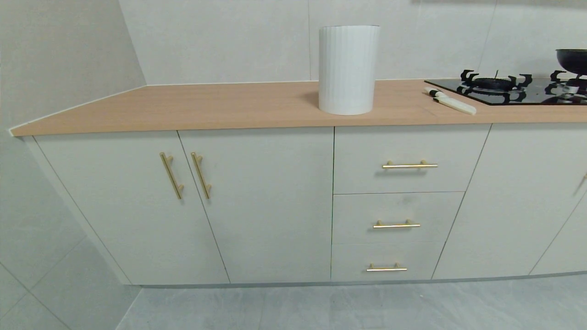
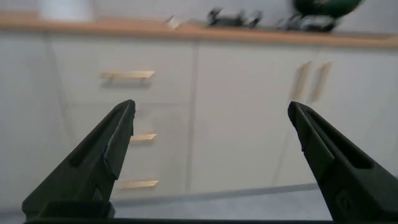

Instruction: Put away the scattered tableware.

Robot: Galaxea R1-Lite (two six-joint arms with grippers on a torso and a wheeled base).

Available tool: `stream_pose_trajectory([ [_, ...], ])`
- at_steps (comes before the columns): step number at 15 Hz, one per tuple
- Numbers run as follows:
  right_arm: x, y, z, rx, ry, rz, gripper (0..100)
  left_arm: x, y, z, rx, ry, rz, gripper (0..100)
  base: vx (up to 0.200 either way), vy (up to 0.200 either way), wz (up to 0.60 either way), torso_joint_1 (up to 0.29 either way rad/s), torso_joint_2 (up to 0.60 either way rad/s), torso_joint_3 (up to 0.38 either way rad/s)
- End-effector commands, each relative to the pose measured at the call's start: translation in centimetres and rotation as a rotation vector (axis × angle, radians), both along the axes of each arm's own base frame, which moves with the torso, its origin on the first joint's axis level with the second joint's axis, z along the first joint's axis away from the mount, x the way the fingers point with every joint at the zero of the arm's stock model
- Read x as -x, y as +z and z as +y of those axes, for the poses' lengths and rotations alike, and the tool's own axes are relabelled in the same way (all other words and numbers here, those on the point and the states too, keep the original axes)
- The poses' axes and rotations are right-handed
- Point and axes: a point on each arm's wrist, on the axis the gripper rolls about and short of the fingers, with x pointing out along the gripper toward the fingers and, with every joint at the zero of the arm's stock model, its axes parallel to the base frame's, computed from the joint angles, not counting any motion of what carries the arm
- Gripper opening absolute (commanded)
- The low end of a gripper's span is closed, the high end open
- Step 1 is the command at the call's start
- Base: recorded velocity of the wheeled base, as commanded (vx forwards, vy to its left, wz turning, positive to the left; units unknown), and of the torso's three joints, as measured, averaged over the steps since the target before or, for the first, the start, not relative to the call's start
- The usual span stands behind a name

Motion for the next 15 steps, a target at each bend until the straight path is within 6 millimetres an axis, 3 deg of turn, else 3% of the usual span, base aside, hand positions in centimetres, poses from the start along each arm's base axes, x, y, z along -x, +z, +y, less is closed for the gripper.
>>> stream_pose_trajectory([
  [1, -1.8, -2.8, 0.1, -0.034, 0.06, 0.06, 100, 0.0, 0.0, 0.0, 0.0, 0.0, 0.001, 100, 0.0, 0.0, 0.0, 0.0, 0.0, 0.0],
  [3, -3.6, -5.9, 0.2, -0.034, 0.102, 0.103, 100, 0.0, 0.0, 0.0, 0.0, 0.0, 0.001, 100, 0.0, 0.0, 0.0, 0.0, 0.0, 0.0],
  [5, -4.4, -7.6, 0.3, -0.031, 0.137, 0.115, 100, 0.0, 0.0, 0.0, 0.0, 0.0, 0.0, 100, 0.0, 0.0, 0.0, 0.0, 0.0, 0.0],
  [9, -4.4, -8.4, 0.3, -0.039, 0.147, 0.201, 100, 0.0, 0.0, 0.0, 0.0, 0.0, 0.001, 100, 0.0, 0.0, 0.0, 0.0, 0.0, 0.0],
  [15, -4.4, -8.5, 0.3, -0.072, 0.14, 0.196, 100, 0.0, 0.0, 0.0, -0.003, -0.002, 0.001, 100, 0.0, 0.0, 0.0, 0.0, 0.0, 0.0],
])
